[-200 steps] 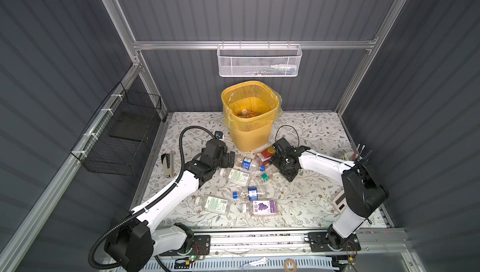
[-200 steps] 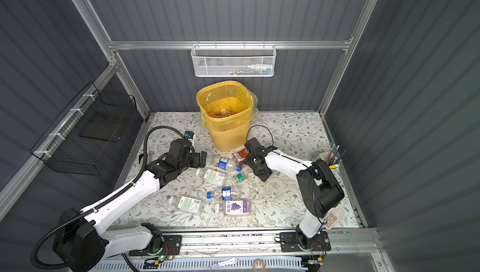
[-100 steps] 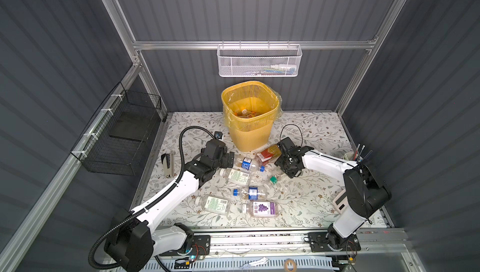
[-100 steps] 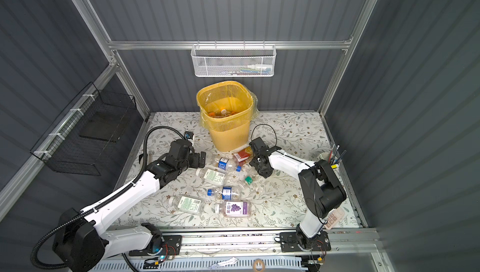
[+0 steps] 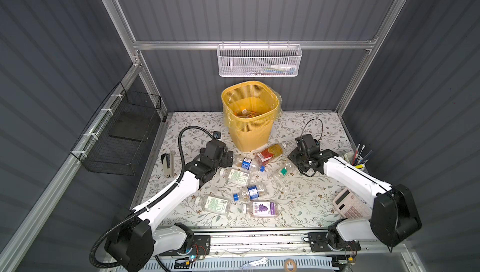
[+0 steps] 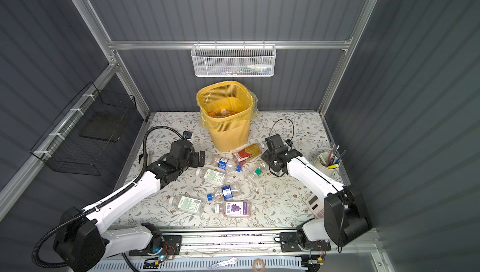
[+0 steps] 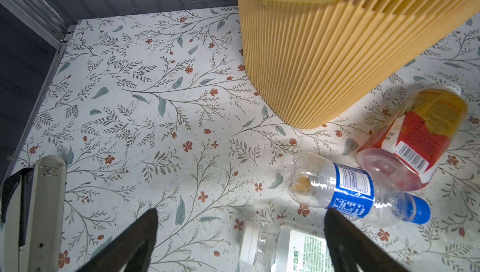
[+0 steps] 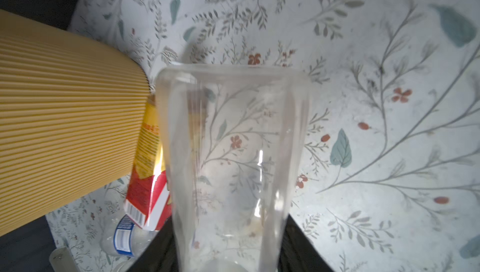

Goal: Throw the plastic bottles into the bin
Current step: 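Grasp the clear unlabeled bottle near the bin with the right gripper and lift, then carry the clear bottle over the bin with the right gripper and release it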

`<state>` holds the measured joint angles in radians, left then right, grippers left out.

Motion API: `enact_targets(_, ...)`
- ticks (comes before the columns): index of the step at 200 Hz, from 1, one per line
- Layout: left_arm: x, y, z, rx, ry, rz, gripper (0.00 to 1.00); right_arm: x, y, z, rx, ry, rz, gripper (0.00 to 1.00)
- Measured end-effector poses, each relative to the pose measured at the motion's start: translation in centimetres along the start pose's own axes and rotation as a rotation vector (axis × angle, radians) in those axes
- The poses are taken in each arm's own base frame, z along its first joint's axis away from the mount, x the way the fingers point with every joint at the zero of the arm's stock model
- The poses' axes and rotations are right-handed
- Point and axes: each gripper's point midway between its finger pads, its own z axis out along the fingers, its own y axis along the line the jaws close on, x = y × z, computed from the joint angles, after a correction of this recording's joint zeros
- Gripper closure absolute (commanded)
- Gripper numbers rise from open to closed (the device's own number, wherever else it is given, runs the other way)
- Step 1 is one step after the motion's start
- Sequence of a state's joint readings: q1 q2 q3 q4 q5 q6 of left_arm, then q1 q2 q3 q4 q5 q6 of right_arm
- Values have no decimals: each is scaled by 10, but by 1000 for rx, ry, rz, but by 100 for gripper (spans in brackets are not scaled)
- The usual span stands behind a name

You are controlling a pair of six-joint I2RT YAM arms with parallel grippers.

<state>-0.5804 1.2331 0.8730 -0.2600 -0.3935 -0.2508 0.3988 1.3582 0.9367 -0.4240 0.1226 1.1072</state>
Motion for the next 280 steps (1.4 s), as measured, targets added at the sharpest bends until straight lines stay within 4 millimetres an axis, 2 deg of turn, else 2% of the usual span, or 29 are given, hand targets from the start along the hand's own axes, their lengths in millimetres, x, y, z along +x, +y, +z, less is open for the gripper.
enact_targets(16,-2,0,0,2,-8,-9,0,-12,-2,-13,-12,-37,-6,50)
enact_targets(46,-5,-1,0,5,-19,-26,0,-22,0,-34,-26,-81,-47,49)
enact_targets(72,-5,-1,0,3,-22,-35,0,-42,20,-69,-110,-162,-93,50)
enact_targets(114,0,2,2,-11,-20,-55,0,-103,97,-158,-348,-360,-166,49)
enact_targets(134,4,4,2,-18,-17,-65,0,-131,142,-202,-479,-452,-207,49)
enact_targets(156,6,6,0,-22,-18,-76,0,-150,197,-231,-623,-501,-260,49)
enact_targets(169,6,6,-1,-21,-20,-81,0,-156,231,-234,-693,-494,-295,49)
enact_targets(186,6,6,-1,-21,-21,-87,0,-158,281,-217,-765,-450,-354,44)
enact_targets(204,6,6,-1,-21,-20,-90,0,-148,329,-183,-809,-372,-429,26)
enact_targets(211,6,6,-1,-21,-20,-91,0,-144,342,-168,-808,-344,-453,20)
enact_targets(220,7,7,-1,-22,-16,-89,0,-137,355,-149,-802,-307,-485,5)
enact_targets(224,8,7,-1,-23,-14,-88,0,-136,357,-141,-793,-295,-491,2)
enact_targets(232,9,7,-1,-25,-9,-87,0,-130,358,-125,-768,-263,-508,1)
enact_targets(248,10,9,-2,-30,-4,-84,0,-121,346,-107,-703,-215,-530,1)
enact_targets(263,8,10,-4,-31,-14,-88,0,-119,329,-111,-665,-206,-534,1)
enact_targets(280,7,10,-5,-31,-17,-90,0,-120,305,-133,-639,-227,-521,1)
